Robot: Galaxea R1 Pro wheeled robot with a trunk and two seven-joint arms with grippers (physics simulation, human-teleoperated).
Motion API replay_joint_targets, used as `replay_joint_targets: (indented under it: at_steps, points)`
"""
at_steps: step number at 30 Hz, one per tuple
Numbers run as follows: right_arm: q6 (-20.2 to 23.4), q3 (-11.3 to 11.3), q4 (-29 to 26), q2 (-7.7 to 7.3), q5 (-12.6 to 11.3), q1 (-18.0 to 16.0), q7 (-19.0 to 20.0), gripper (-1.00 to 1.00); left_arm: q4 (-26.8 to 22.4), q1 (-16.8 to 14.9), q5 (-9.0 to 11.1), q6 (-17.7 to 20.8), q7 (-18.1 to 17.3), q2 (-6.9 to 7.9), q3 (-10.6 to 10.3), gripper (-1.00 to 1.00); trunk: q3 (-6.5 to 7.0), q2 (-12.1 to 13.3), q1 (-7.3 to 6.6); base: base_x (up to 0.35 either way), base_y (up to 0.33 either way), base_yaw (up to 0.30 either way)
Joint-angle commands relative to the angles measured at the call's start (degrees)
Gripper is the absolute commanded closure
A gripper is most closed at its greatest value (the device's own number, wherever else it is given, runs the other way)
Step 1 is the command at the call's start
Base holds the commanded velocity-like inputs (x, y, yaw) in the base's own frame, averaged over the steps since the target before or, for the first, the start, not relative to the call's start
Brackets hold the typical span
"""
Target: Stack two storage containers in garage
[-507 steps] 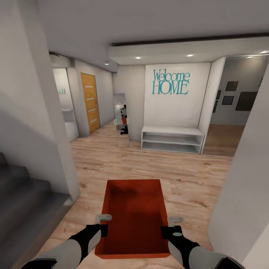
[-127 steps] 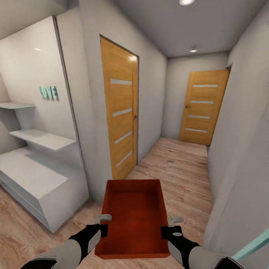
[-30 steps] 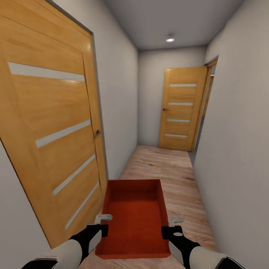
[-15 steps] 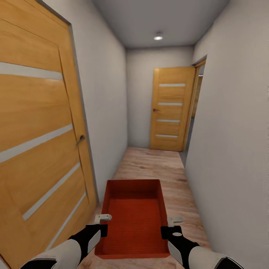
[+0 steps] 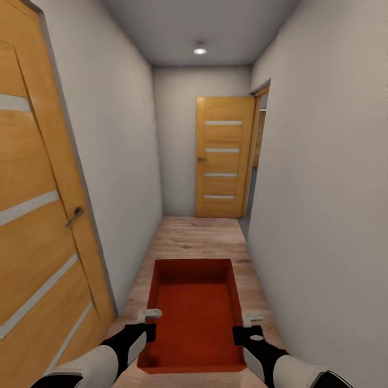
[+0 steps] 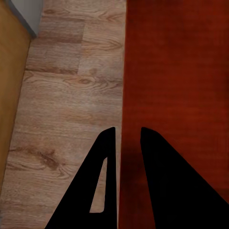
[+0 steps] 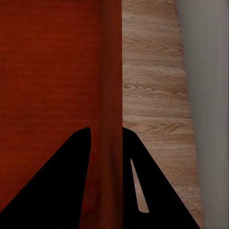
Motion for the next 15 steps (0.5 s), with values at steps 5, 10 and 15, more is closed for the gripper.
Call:
replay_joint_targets:
  at_steps: [5, 10, 15]
  points:
    - [-0.4, -0.3, 0.2, -0.71, -1.1, -0.1, -0.8, 1.0, -0.3, 0.0, -1.1, 0.4, 1.2, 0.62, -0.1, 1.0, -0.11, -0.1, 0.05, 0.324, 0.0, -0.045]
    - [-0.4, -0.3, 0.2, -0.71, -1.1, 0.0, -0.8, 1.0, -0.3, 0.0, -1.1, 0.4, 1.2, 0.62, -0.1, 1.0, -0.11, -0.1, 0.05, 0.323, 0.0, -0.006]
    - [-0.4, -0.3, 0.2, -0.71, -1.1, -0.1, -0.8, 1.0, -0.3, 0.0, -1.1, 0.4, 1.2, 0.62, -0.1, 1.0, -0.11, -0.1, 0.05, 0.323, 0.0, 0.0]
